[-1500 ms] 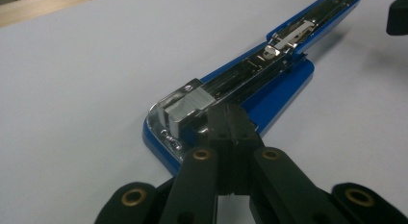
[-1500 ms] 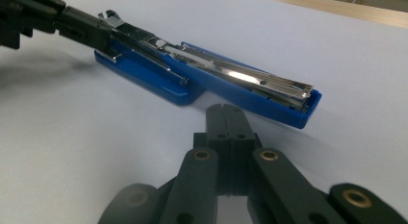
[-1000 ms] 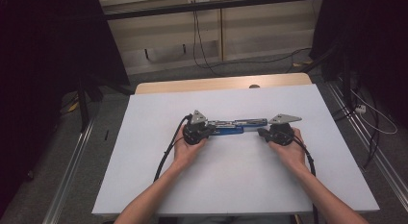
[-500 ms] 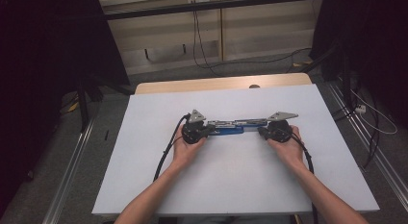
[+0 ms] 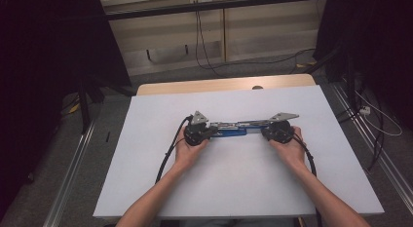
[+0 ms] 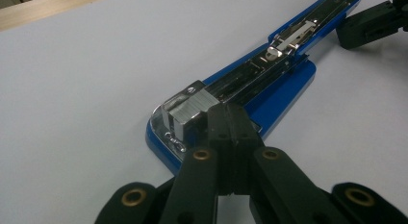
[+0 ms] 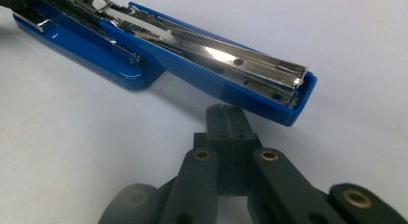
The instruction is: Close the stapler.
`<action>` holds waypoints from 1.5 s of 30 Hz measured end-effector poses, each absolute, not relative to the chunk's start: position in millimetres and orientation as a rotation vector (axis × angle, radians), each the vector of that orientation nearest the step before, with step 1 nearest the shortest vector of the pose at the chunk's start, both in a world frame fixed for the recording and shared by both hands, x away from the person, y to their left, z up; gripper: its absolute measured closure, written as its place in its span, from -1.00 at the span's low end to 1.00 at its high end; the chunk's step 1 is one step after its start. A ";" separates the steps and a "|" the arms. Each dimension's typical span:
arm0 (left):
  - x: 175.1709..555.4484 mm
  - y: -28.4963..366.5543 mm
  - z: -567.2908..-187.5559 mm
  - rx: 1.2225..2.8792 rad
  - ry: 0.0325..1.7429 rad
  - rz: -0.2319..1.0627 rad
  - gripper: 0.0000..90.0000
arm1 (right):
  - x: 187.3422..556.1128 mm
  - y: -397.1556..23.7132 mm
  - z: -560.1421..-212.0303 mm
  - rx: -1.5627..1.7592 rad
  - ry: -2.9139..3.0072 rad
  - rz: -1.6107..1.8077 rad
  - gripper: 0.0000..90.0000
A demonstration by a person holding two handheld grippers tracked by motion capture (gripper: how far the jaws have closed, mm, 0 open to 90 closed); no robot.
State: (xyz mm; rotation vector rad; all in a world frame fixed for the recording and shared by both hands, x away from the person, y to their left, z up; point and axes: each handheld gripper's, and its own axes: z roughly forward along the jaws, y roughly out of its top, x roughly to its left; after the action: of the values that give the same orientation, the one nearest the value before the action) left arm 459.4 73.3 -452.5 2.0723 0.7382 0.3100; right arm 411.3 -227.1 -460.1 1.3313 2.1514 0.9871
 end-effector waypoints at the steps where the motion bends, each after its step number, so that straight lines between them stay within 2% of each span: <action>1: 459.3 73.4 -452.5 2.073 0.737 0.311 1.00 | 412.0 -226.7 -460.2 1.325 2.153 0.991 1.00; 45: 458.3 73.2 -452.8 2.079 0.722 0.330 1.00 | 411.5 -227.2 -456.2 1.317 2.121 1.061 1.00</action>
State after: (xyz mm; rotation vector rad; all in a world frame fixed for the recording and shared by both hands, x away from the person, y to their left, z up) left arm 458.3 73.2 -452.8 2.0791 0.7224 0.3296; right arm 411.5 -227.2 -456.2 1.3171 2.1212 1.0610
